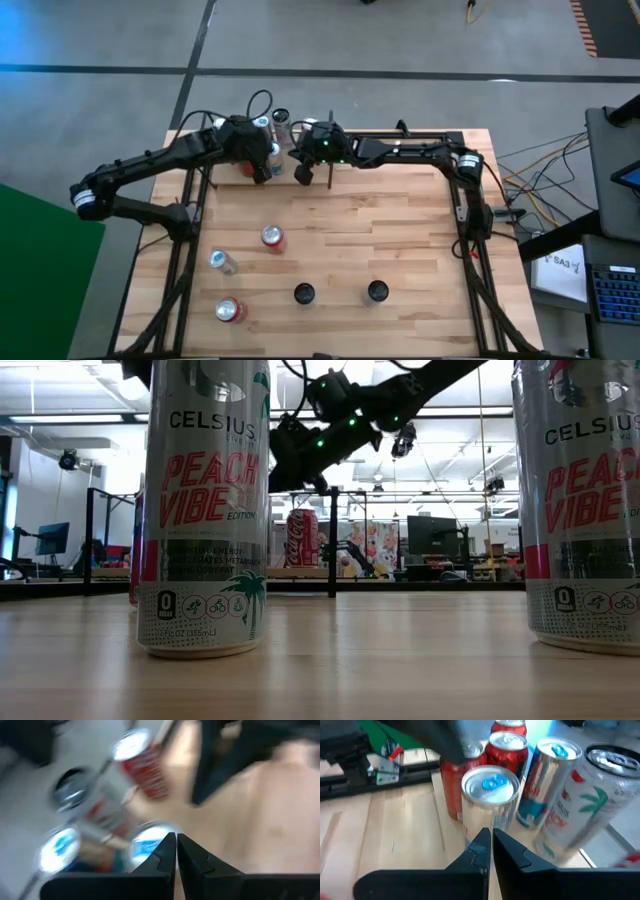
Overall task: Place canned beverage on shelf
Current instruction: Put the right blue soda can on the shelf aligned with the other blue soda can
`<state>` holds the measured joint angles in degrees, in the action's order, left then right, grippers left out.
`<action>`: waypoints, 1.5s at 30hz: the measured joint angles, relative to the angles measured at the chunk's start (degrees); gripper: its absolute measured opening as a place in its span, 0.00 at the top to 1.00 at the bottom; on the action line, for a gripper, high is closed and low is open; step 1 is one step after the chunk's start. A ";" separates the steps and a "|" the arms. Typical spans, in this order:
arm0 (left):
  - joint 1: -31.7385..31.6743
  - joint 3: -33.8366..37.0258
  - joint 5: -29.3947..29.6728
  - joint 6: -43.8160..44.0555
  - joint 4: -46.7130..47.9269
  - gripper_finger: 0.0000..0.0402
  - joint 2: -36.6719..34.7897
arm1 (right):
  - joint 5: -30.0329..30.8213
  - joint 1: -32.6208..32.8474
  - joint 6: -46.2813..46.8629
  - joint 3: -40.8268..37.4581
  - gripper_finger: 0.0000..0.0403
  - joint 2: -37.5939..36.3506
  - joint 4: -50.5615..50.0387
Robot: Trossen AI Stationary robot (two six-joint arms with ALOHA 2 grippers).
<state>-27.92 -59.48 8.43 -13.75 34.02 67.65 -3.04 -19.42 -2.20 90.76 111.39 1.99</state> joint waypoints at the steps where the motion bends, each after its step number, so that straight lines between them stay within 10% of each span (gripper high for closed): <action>1: 0.34 -0.07 -3.14 -0.09 -0.15 1.00 -0.10 | 0.01 0.01 -0.37 0.00 0.98 -0.55 -1.32; 6: 2.03 -0.07 -10.44 1.07 -1.28 1.00 1.17 | 0.01 0.05 -1.44 0.00 0.98 -3.39 -6.19; 31: 2.69 0.06 9.68 2.35 -2.27 1.00 8.19 | -0.03 0.79 -1.46 0.00 0.98 -4.26 -7.69; 45: -1.16 0.72 13.50 -6.46 0.51 1.00 -2.45 | -0.42 0.66 0.11 0.00 0.98 -0.21 1.81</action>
<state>-29.08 -58.76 21.93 -20.21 34.53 65.20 -3.46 -18.76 -2.09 90.76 111.18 3.81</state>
